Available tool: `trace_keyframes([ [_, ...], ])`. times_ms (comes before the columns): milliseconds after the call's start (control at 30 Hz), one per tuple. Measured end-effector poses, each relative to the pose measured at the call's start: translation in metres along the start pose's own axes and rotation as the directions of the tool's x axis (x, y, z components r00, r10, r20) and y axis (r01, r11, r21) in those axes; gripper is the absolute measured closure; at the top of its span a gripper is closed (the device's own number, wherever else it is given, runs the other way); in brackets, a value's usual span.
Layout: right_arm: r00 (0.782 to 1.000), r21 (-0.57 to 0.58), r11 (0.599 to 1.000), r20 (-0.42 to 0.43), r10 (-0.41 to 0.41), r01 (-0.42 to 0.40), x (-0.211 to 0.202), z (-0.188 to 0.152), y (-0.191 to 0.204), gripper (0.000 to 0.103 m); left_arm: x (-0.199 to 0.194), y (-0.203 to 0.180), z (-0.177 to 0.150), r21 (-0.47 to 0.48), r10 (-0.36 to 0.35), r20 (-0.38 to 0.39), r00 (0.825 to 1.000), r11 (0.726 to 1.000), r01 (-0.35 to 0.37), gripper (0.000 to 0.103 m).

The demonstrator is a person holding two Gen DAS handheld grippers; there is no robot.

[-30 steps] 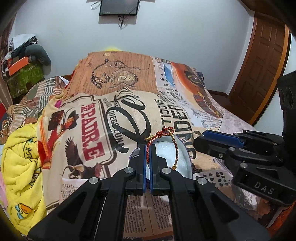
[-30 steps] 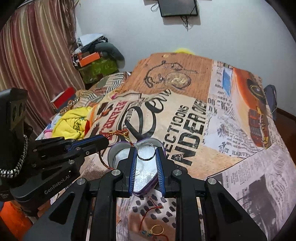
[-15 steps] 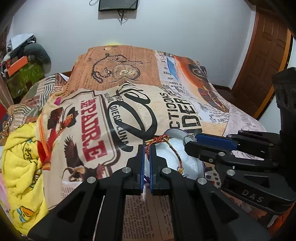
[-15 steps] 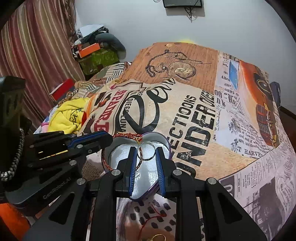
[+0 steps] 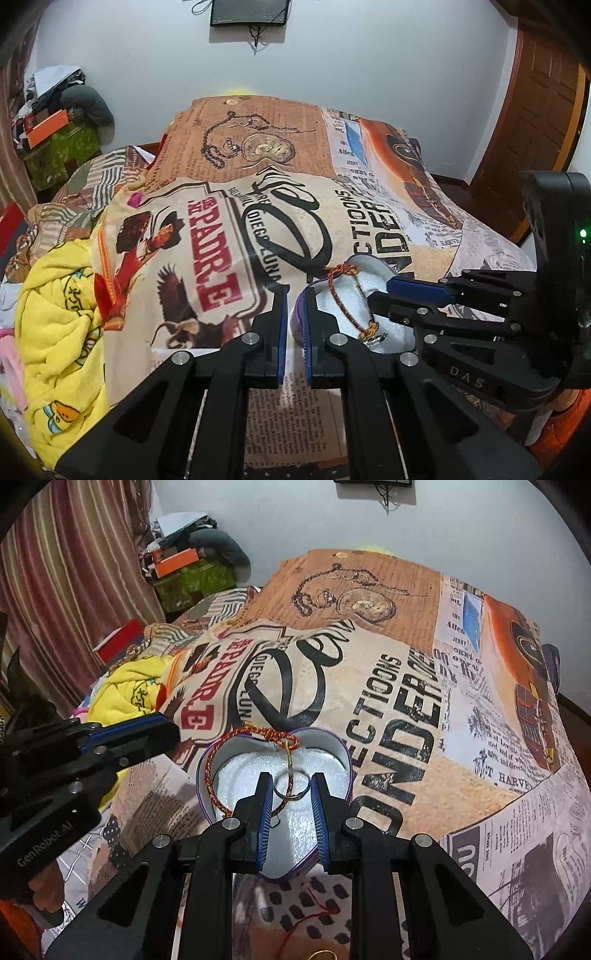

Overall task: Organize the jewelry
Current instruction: 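Carry bracelet and gold ring over the heart tin and open both grippers, then move both grippers back to the remaining jewelry on the bed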

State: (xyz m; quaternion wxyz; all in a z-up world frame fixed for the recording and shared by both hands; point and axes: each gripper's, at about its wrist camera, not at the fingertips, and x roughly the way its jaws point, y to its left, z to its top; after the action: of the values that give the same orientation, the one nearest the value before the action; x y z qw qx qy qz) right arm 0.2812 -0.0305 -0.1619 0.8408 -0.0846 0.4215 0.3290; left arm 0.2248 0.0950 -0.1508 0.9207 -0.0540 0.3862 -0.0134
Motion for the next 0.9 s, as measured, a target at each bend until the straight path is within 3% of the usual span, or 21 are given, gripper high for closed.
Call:
trace_keyframes([
  [133,1.0,0.011,1.0,-0.021,0.005,-0.005,-0.002,0.0,-0.002,0.081,-0.004,0.002,-0.002,-0.005,0.013,-0.009,1.0,1.0,-0.013,0.095],
  [267,1.0,0.009,1.0,-0.004,-0.009,0.009,-0.013,-0.001,0.001,0.071,-0.014,0.004,-0.005,-0.011,0.038,0.005,0.999,0.999,-0.038,0.072],
  [300,1.0,0.004,1.0,0.005,-0.018,0.018,-0.017,0.0,0.002,0.07,-0.017,0.005,-0.005,-0.014,0.043,0.01,0.999,0.999,-0.043,0.071],
  [433,0.998,-0.01,0.999,0.037,-0.046,0.046,-0.035,-0.002,0.006,0.064,-0.03,0.005,-0.006,-0.019,0.046,0.018,0.999,0.999,-0.046,0.07],
  [900,0.99,-0.004,0.994,0.095,-0.108,0.109,-0.09,-0.031,0.002,0.064,-0.063,-0.039,-0.027,0.045,-0.005,0.008,1.0,0.999,0.005,0.061],
])
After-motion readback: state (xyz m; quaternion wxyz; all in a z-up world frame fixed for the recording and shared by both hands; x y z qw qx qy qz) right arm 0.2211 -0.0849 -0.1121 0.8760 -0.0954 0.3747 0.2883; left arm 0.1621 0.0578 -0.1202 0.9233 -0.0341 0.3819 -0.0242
